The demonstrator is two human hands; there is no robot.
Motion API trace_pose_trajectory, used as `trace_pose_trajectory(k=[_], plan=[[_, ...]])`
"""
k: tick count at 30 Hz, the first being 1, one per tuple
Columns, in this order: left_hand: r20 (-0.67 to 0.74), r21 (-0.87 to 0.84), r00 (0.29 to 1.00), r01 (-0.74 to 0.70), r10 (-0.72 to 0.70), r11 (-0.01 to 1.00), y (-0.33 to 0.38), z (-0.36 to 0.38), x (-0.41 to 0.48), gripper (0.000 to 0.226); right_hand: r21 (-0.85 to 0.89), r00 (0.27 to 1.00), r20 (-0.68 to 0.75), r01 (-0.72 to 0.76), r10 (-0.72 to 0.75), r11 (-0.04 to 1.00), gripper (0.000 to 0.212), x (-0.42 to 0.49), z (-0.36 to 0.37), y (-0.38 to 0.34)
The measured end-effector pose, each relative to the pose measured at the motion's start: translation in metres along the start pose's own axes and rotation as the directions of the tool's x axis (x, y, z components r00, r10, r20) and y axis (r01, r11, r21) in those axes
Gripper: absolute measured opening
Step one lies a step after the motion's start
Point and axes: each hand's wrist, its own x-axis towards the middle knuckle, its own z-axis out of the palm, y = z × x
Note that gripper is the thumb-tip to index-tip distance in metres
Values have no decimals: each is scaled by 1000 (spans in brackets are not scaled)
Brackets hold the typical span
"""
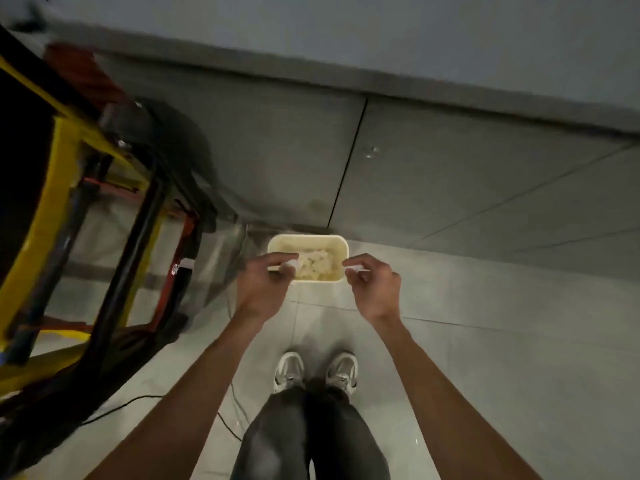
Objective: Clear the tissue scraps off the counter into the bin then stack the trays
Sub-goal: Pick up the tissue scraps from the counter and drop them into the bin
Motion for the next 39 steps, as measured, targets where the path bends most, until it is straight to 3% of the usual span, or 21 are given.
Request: trace_pose_trajectory(k=[3, 8, 14, 17, 20, 24, 29, 33, 39], plan=[[35, 15, 999, 9, -9, 1000, -48, 45, 48, 15, -119, 995, 88, 52, -42, 991, 19, 43, 45, 44], [27, 229, 999, 28, -35, 973, -106, 112, 117, 24, -373, 960, 264, 190, -92, 908, 28, 113, 110, 85], [128, 348, 984, 70, -121, 935, -152, 193, 165, 12, -607, 862, 492, 441, -124, 661, 28, 166, 164, 106], [308, 458, 941, -19, -139, 889, -164, 218, 171, 35, -636, 822, 565, 491, -75, 595, 29, 174, 177, 119], [380, 549, 916, -108, -132, 829, -165, 212, 170, 40, -636, 838, 546, 436, -29, 637, 33, 166, 165, 119], [366, 634, 922, -147, -127, 759, -137, 162, 150, 44, -601, 876, 482, 323, 9, 731, 47, 142, 129, 87], [309, 697, 951, -200, -36, 689, -70, 88, 102, 51, -519, 941, 335, 227, -48, 824, 35, 90, 63, 22], [268, 657, 961, -231, 63, 717, 10, 33, 45, 48, -437, 964, 255, 182, -72, 881, 24, 36, 0, -48], [214, 565, 953, -299, 213, 769, 123, -61, -47, 40, -332, 978, 116, 203, -174, 921, 36, -59, -109, -156]])
